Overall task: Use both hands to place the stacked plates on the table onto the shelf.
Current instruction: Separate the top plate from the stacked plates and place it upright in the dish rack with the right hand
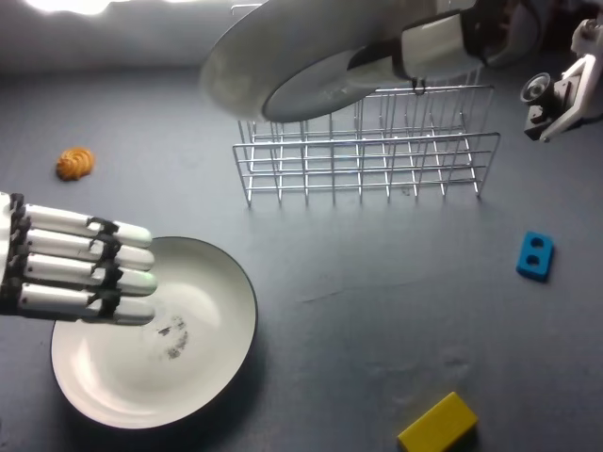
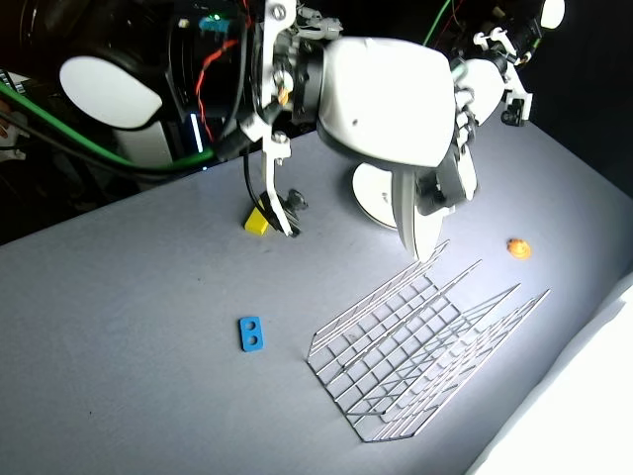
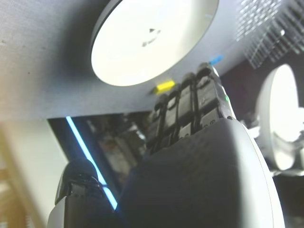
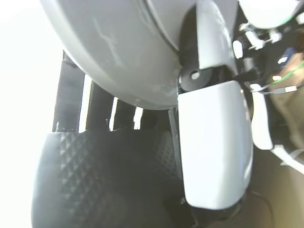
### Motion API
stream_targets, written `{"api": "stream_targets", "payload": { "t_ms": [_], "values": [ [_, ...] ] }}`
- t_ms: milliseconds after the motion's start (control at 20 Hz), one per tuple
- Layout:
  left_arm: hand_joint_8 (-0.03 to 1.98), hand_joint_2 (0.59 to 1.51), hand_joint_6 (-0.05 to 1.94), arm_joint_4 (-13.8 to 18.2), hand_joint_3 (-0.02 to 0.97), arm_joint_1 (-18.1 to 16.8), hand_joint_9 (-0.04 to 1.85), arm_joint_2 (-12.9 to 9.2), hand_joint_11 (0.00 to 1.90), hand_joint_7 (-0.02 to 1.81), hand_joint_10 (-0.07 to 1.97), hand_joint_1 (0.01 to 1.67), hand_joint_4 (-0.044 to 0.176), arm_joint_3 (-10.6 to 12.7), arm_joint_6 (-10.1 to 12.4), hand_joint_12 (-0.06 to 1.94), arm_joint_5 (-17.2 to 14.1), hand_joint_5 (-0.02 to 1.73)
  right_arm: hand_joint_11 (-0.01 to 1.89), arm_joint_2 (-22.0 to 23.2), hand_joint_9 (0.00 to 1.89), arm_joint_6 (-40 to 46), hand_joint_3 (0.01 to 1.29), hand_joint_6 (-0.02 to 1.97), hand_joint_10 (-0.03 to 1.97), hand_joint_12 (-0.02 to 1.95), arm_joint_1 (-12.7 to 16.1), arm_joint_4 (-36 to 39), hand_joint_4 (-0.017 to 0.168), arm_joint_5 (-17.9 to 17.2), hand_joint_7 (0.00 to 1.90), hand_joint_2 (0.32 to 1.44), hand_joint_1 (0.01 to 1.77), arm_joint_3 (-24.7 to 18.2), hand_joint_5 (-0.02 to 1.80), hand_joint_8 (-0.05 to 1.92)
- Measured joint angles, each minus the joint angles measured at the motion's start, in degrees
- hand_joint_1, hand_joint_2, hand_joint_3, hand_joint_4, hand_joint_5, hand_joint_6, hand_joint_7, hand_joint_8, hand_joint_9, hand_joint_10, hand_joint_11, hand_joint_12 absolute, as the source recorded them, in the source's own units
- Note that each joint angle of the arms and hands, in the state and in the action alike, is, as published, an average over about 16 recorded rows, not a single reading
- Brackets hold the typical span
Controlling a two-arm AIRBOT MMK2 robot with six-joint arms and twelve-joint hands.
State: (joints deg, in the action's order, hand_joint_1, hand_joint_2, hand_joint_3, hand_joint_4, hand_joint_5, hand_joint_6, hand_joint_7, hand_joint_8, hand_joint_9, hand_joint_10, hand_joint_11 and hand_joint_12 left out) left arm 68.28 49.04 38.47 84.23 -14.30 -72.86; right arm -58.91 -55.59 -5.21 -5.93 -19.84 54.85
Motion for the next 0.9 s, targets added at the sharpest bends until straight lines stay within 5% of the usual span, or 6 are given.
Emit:
{"api": "stream_targets", "payload": {
  "t_ms": [450, 900],
  "values": [
    [0.0, 1.081, 0.01, 7.9, 0.019, -6.2, 0.02, 2.7, 0.01, 0.01, 0.01, 0.02, 0.003, 1.2, -0.2, 0.01, 1.8, 0.02, 0.89, -2.1, 1.34, 0.8, 0.02, 0.95, 0.03, 1.04, -0.1, -6.8, 0.015, 0.0, 1.08, 0.98, 1.21, 5.9, 0.99, 0.82],
    [0.0, 1.083, 0.01, 9.7, 0.019, -4.2, 0.02, 2.0, 0.01, 0.01, 0.01, 0.02, 0.003, 0.9, -0.2, 0.01, 9.1, 0.02, 0.88, -4.5, 1.33, 2.1, 0.02, 0.95, 0.02, 1.03, -0.5, -10.9, 0.016, 0.0, 1.09, 0.98, 1.21, 10.6, 0.99, 0.81]
  ]
}}
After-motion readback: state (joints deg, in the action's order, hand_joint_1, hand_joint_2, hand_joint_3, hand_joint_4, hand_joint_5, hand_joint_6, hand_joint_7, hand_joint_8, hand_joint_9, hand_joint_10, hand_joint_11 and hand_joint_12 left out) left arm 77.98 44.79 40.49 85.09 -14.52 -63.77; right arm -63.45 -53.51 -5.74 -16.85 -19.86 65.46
